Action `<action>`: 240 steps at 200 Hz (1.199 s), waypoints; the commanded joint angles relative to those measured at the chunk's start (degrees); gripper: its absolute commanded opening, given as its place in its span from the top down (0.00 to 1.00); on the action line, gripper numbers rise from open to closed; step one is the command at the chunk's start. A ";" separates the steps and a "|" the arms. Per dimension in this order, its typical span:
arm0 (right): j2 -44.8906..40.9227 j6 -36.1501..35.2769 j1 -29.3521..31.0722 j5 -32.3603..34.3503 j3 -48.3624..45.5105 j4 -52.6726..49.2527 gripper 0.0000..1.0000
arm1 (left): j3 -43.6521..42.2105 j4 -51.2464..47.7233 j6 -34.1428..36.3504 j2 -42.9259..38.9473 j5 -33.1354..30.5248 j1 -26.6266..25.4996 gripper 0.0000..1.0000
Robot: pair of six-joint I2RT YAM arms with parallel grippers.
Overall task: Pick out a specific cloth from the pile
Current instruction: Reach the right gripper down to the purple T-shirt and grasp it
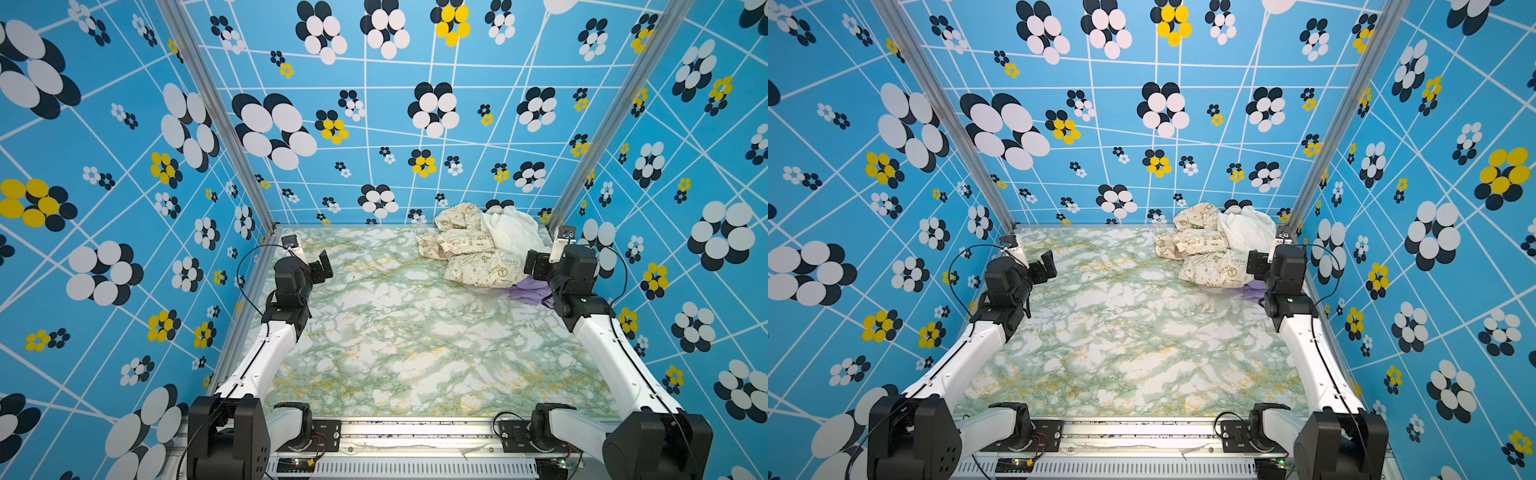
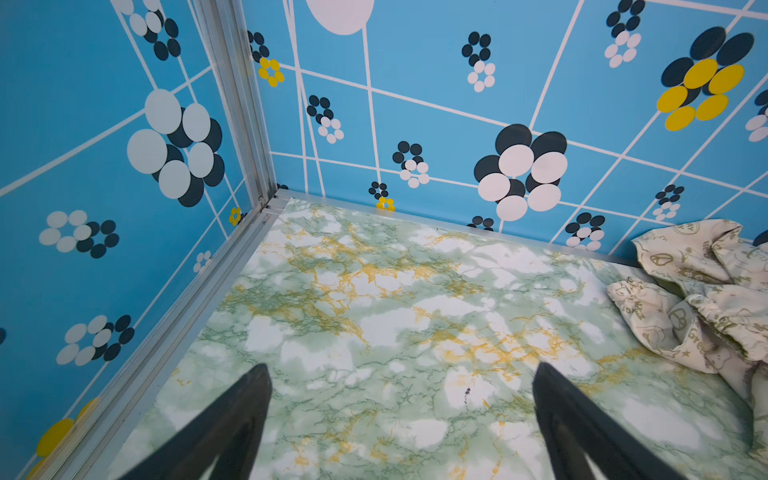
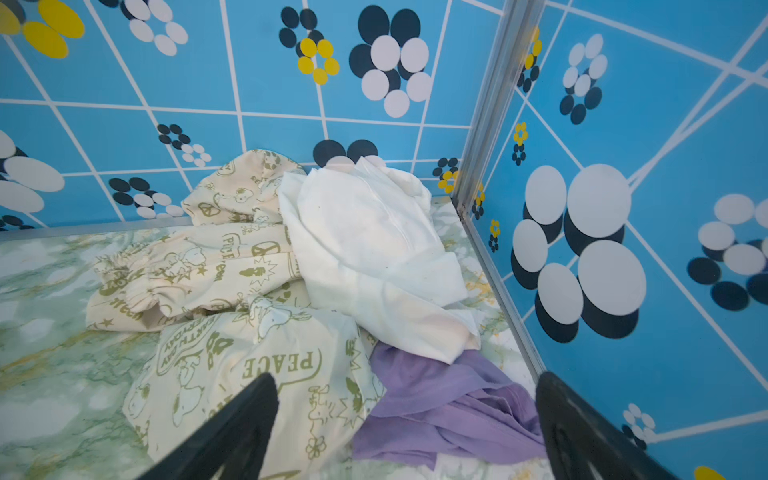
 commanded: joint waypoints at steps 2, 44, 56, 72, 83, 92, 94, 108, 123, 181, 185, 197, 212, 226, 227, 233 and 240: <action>-1.57 5.10 -1.13 -0.54 0.98 -10.57 0.02 | 4.81 -9.27 -3.53 0.05 3.55 0.17 0.01; -0.39 21.75 -1.48 -11.82 7.15 -23.96 0.01 | 9.84 -16.26 -6.56 1.14 4.64 -1.12 0.01; -1.53 28.91 -2.53 -12.70 7.04 -24.84 0.01 | 10.99 -18.00 -7.36 1.20 4.70 -1.25 0.01; -3.07 39.24 -5.02 -16.26 4.98 -24.32 0.01 | 12.27 -19.59 -8.41 1.43 4.68 -1.27 0.01; -3.73 45.34 -6.92 -18.67 2.52 -22.70 0.02 | 12.81 -20.10 -8.72 1.68 5.09 -1.26 0.01; -3.86 48.99 -8.13 -19.39 0.52 -21.53 0.03 | 13.20 -20.07 -8.96 2.19 6.11 -1.25 0.01; -3.80 49.57 -8.37 -19.42 0.37 -21.46 0.03 | 13.25 -20.04 -8.96 2.37 6.36 -1.25 0.01; -2.82 51.61 -9.59 -19.64 -1.56 -19.75 0.05 | 14.01 -20.02 -9.30 3.58 8.65 -1.25 0.01; -0.64 51.90 -10.80 -18.54 -2.29 -18.15 0.07 | 14.73 -20.28 -10.91 4.75 10.69 -1.33 0.01; 9.10 64.81 -14.40 -16.41 -7.33 -4.05 0.26 | 13.82 -20.70 -13.21 4.89 12.03 -2.95 0.01; 9.98 65.01 -14.60 -16.70 -7.14 -3.39 0.27 | 13.63 -20.81 -13.52 4.73 12.05 -3.17 0.01; 12.60 64.92 -14.97 -17.05 -5.80 -2.94 0.31 | 12.69 -20.65 -14.09 4.03 12.26 -3.55 0.01; 15.35 65.06 -15.16 -16.90 -5.17 -1.36 0.36 | 11.45 -20.73 -14.69 3.22 12.25 -4.12 0.01; 17.55 67.55 -15.21 -17.07 -5.61 1.29 0.43 | 10.32 -20.90 -16.22 2.19 11.60 -4.55 0.01; 17.66 67.67 -15.23 -17.10 -5.63 1.51 0.44 | 10.28 -20.90 -16.35 2.19 11.63 -4.62 0.01; 18.82 68.88 -15.25 -17.58 -5.86 2.70 0.47 | 9.95 -20.90 -16.93 1.79 11.44 -4.76 0.01; 19.95 69.64 -15.25 -18.20 -5.88 3.96 0.50 | 9.64 -20.75 -17.41 1.49 11.34 -5.09 0.01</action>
